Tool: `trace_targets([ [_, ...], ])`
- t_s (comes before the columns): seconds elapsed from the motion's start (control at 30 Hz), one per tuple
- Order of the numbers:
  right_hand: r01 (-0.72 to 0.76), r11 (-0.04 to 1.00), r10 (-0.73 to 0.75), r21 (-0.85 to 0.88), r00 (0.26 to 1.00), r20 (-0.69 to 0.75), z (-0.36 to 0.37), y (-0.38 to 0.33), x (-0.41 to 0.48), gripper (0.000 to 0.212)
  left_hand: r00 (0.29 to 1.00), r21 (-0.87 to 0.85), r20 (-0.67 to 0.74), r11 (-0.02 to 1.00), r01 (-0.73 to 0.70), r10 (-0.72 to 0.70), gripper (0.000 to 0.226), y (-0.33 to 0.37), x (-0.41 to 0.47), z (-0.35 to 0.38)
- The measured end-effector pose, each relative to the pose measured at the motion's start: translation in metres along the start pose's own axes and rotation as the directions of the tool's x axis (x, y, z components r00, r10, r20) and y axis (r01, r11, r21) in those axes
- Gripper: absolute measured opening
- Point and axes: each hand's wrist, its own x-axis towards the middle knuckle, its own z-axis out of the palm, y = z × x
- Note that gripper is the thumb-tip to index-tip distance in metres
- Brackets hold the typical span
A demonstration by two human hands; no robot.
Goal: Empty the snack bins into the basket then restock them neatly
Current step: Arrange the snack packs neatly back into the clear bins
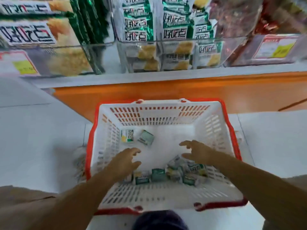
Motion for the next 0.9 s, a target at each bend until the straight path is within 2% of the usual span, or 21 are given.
trace_targets([
  [0.07,-0.074,0.997,0.074,-0.006,0.997,0.034,0.029,0.012,0.016,0.063,0.997,-0.022,0.050,0.998,0.060,-0.058,0.047,-0.017,0.008,0.026],
  [0.2,-0.127,0.991,0.131,-0.048,0.989,0.074,0.076,0.023,0.034,0.099,0.989,-0.041,0.114,0.995,0.096,-0.091,0.056,-0.029,0.025,0.069],
  [0.3,-0.130,0.975,0.139,-0.180,0.990,0.037,0.091,0.024,0.043,0.108,0.978,-0.012,0.198,0.997,0.070,-0.066,0.064,-0.023,0.043,0.088],
  [0.37,-0.167,0.968,0.174,-0.188,0.985,0.019,0.095,0.020,0.048,0.110,0.969,0.081,0.240,0.996,0.033,-0.052,0.063,-0.018,0.055,0.095],
  [0.43,-0.195,0.967,0.203,-0.167,0.979,0.031,0.098,0.018,0.051,0.104,0.961,0.189,0.274,0.982,-0.013,-0.040,0.052,-0.015,0.063,0.101],
  [0.5,-0.172,0.969,0.179,-0.177,0.984,0.020,0.098,0.017,0.054,0.085,0.956,0.269,0.289,0.962,-0.035,-0.047,0.031,-0.012,0.067,0.104],
  [0.6,-0.114,0.984,0.112,-0.138,0.993,-0.023,0.100,0.014,0.057,0.058,0.975,0.202,0.219,0.979,-0.003,-0.042,0.019,-0.010,0.066,0.105],
  [0.67,-0.125,0.992,0.125,-0.011,0.992,-0.025,0.102,0.011,0.057,0.048,0.983,0.022,0.153,0.995,0.097,-0.099,0.020,-0.009,0.058,0.101],
  [0.73,-0.156,0.962,0.169,0.223,0.985,-0.038,0.101,0.005,0.054,0.045,0.983,-0.159,0.074,0.971,0.177,-0.167,0.023,-0.007,0.047,0.090],
  [0.8,-0.157,0.884,0.221,0.440,0.970,-0.098,0.091,-0.002,0.050,0.046,0.981,-0.249,0.023,0.950,0.191,-0.191,0.024,-0.005,0.041,0.079],
  [0.9,-0.082,0.751,0.240,0.655,0.958,-0.155,0.059,-0.018,0.033,0.045,0.978,-0.408,-0.065,0.900,0.153,-0.196,0.028,0.007,0.035,0.054],
])
